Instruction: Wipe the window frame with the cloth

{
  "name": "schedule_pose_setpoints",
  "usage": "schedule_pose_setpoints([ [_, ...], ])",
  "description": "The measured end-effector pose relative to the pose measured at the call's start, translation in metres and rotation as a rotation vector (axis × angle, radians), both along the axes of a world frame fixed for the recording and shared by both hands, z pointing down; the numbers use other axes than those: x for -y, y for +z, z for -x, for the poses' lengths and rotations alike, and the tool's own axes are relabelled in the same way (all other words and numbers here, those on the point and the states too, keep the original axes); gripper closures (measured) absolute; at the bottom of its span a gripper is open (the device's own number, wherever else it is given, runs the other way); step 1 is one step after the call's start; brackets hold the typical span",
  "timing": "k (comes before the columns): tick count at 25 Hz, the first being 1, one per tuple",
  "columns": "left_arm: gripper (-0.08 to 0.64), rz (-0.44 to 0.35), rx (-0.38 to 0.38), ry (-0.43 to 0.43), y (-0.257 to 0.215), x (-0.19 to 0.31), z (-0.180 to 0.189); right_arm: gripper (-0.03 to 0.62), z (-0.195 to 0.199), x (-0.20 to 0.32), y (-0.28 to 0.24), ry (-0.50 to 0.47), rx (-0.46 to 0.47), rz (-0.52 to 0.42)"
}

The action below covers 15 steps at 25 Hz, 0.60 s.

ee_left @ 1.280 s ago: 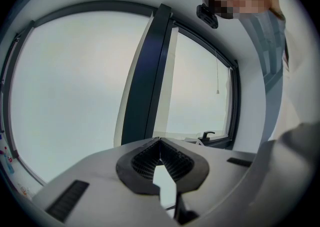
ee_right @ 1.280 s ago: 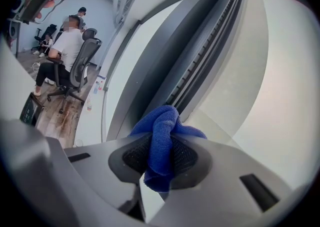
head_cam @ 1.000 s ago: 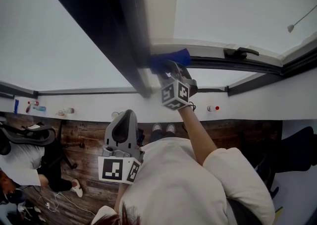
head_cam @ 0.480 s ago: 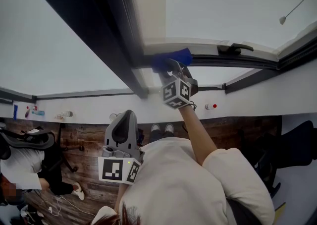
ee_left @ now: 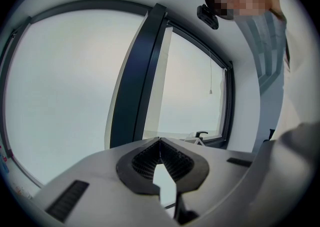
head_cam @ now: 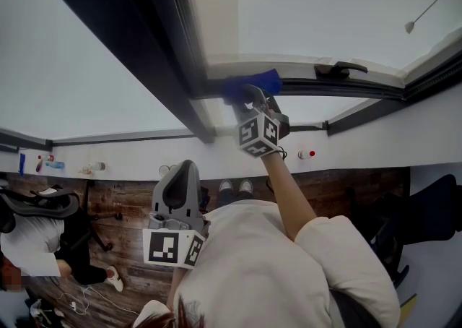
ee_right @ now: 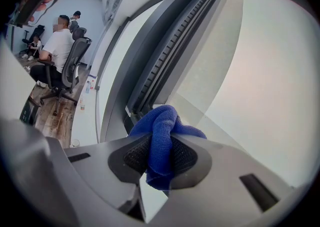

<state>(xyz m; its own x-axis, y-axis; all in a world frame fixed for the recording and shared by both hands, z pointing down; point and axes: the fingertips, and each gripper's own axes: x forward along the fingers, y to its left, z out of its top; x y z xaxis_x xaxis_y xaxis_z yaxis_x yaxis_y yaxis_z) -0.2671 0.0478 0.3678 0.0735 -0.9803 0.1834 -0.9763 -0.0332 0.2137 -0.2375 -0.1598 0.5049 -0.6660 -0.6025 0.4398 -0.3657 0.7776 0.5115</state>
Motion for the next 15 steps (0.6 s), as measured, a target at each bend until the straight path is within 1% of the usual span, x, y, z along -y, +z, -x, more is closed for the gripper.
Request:
schedule_pose_setpoints([
  [7, 0.551, -0.002, -0.001, 0.008, 0.0, 0.001, -0.001, 0.505, -0.003, 0.001, -0.001, 0.007, 0.001, 0.0],
  [15, 0.551, -0.006, -0.004, 0.036, 0.0, 0.007, -0.008, 0.505, -0.016, 0.005, -0.002, 0.027, -0.003, -0.004],
])
